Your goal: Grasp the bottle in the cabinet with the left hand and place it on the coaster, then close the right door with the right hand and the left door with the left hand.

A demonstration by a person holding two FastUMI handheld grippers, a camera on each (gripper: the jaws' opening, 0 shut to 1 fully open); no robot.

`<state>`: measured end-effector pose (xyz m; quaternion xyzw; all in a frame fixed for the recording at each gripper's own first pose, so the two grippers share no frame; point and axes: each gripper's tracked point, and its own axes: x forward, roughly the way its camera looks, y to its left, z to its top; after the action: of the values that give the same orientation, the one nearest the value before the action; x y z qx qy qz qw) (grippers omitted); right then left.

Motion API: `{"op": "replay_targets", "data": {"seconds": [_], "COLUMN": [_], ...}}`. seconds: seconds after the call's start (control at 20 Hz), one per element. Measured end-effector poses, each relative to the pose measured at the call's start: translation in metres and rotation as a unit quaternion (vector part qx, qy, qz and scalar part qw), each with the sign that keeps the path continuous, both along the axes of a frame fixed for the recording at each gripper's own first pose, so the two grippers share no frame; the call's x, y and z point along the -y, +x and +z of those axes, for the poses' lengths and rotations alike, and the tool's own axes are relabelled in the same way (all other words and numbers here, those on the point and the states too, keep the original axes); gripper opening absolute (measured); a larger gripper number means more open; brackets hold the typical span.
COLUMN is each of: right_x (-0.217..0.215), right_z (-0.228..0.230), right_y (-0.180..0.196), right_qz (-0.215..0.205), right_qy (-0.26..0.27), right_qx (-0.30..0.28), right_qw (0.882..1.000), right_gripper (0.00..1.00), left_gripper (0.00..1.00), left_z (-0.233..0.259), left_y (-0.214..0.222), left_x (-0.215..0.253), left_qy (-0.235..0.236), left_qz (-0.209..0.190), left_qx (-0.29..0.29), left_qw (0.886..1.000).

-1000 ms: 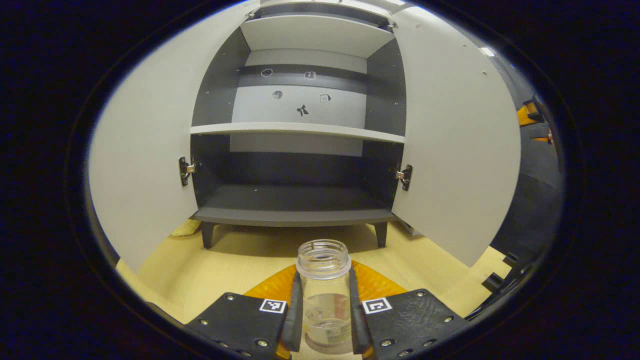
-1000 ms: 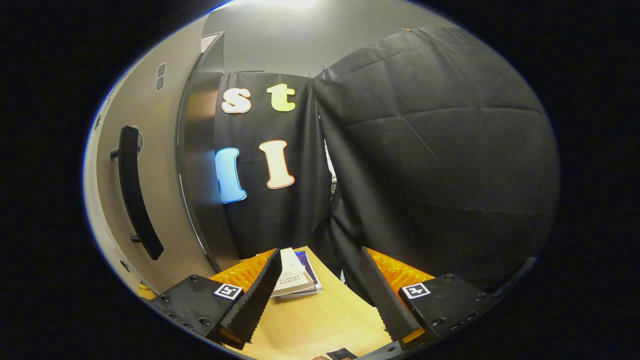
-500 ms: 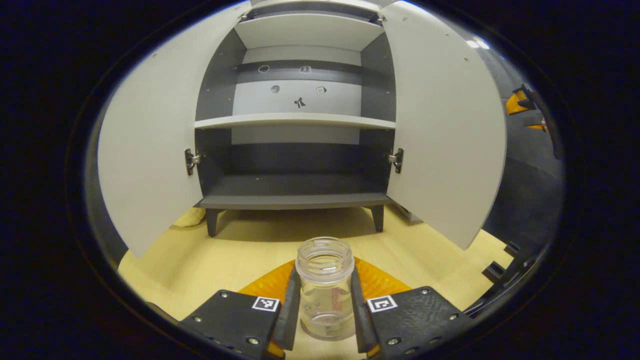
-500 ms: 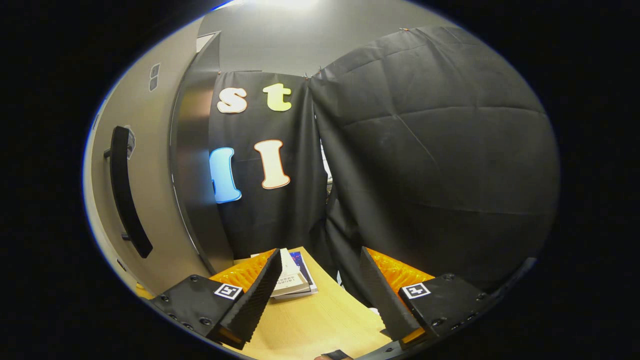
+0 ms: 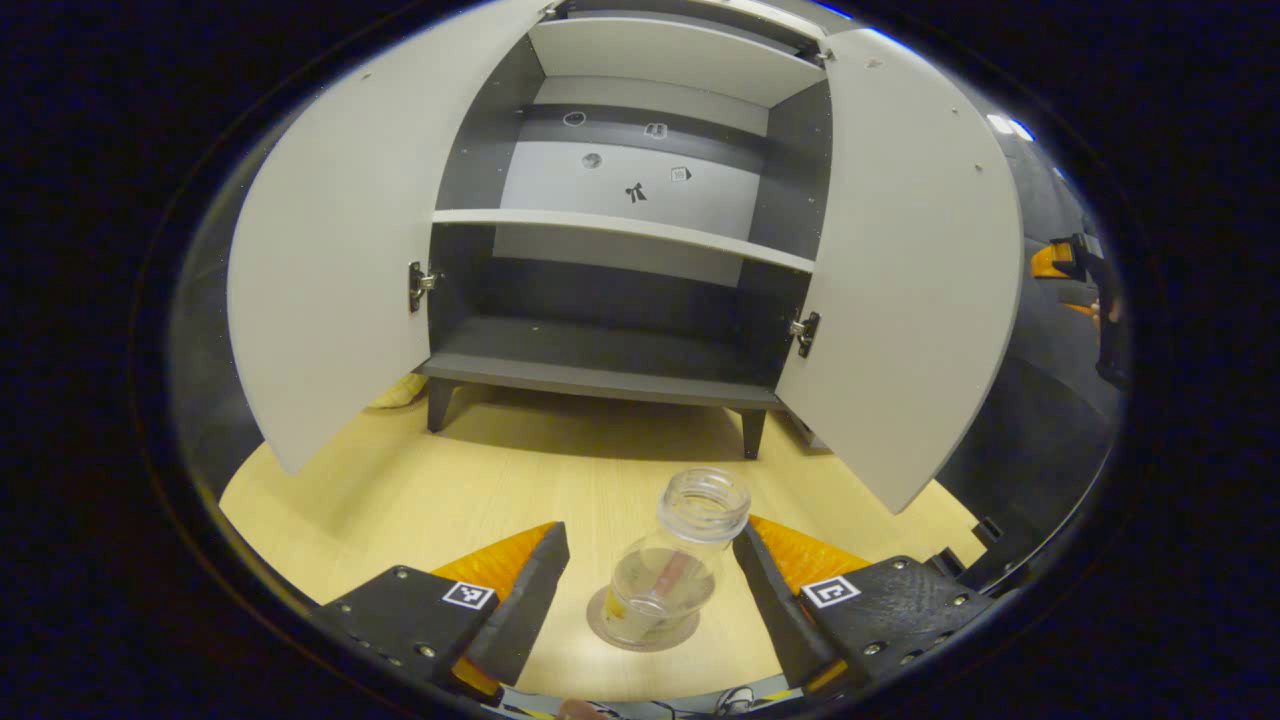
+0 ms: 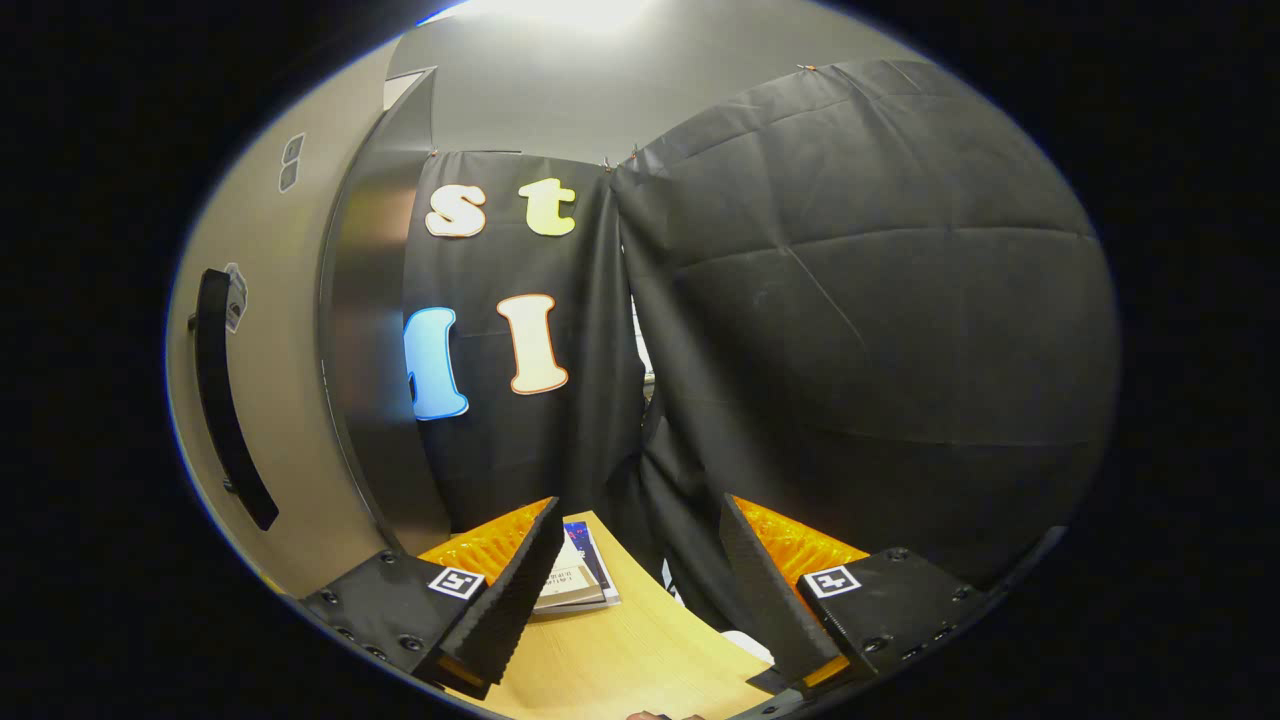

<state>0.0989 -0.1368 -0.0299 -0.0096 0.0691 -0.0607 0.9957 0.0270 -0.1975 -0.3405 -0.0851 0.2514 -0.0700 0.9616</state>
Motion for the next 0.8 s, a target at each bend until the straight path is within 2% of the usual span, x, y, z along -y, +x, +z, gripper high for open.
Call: {"op": "replay_targets", "data": {"seconds": [0.15, 0.2, 0.25, 0.3, 0.4, 0.45, 0.5, 0.65, 0.75, 0.8], "right_x": [-0.011, -0.016, -0.022, -0.027, -0.037, -0.041, -0.046, -0.064, -0.072, -0.077], "right_z": [-0.003, -0.003, -0.002, -0.001, 0.001, 0.001, 0.001, 0.012, 0.014, 0.015], "right_y": [0.006, 0.007, 0.009, 0.012, 0.016, 0.018, 0.019, 0.020, 0.020, 0.018], "right_qz": [0.014, 0.021, 0.028, 0.036, 0.051, 0.059, 0.067, 0.098, 0.117, 0.126], "right_qy": [0.012, 0.014, 0.015, 0.014, 0.003, -0.003, -0.004, -0.017, -0.041, -0.047], "right_qx": [-0.002, -0.003, -0.002, 0.000, 0.006, 0.006, 0.006, 0.016, 0.020, 0.020], "right_qw": [1.000, 1.000, 0.999, 0.999, 0.999, 0.998, 0.998, 0.995, 0.992, 0.991], "right_gripper": [0.96, 1.00, 1.00, 0.97, 1.00, 1.00, 1.00, 1.00, 1.00, 0.96], "left_gripper": [0.95, 1.00, 0.95, 1.00, 1.00, 1.00, 0.95, 0.95, 0.95, 0.95], "left_z": [0.025, 0.038, 0.053, 0.066, 0.097, 0.115, 0.132, 0.193, 0.224, 0.235], "left_y": [-0.009, -0.013, -0.018, -0.020, -0.020, -0.013, -0.007, 0.004, 0.014, 0.018], "left_x": [-0.008, -0.011, -0.014, -0.019, -0.037, -0.046, -0.056, -0.082, -0.092, -0.099], "left_qy": [0.001, 0.000, 0.000, 0.007, 0.015, 0.017, 0.022, 0.046, 0.051, 0.056], "left_qz": [0.010, 0.012, 0.013, 0.021, 0.044, 0.054, 0.064, 0.084, 0.081, 0.088], "left_qx": [0.010, 0.018, 0.029, 0.038, 0.060, 0.074, 0.090, 0.147, 0.177, 0.185], "left_qw": [1.000, 1.000, 0.999, 0.999, 0.997, 0.996, 0.994, 0.984, 0.980, 0.977]}}
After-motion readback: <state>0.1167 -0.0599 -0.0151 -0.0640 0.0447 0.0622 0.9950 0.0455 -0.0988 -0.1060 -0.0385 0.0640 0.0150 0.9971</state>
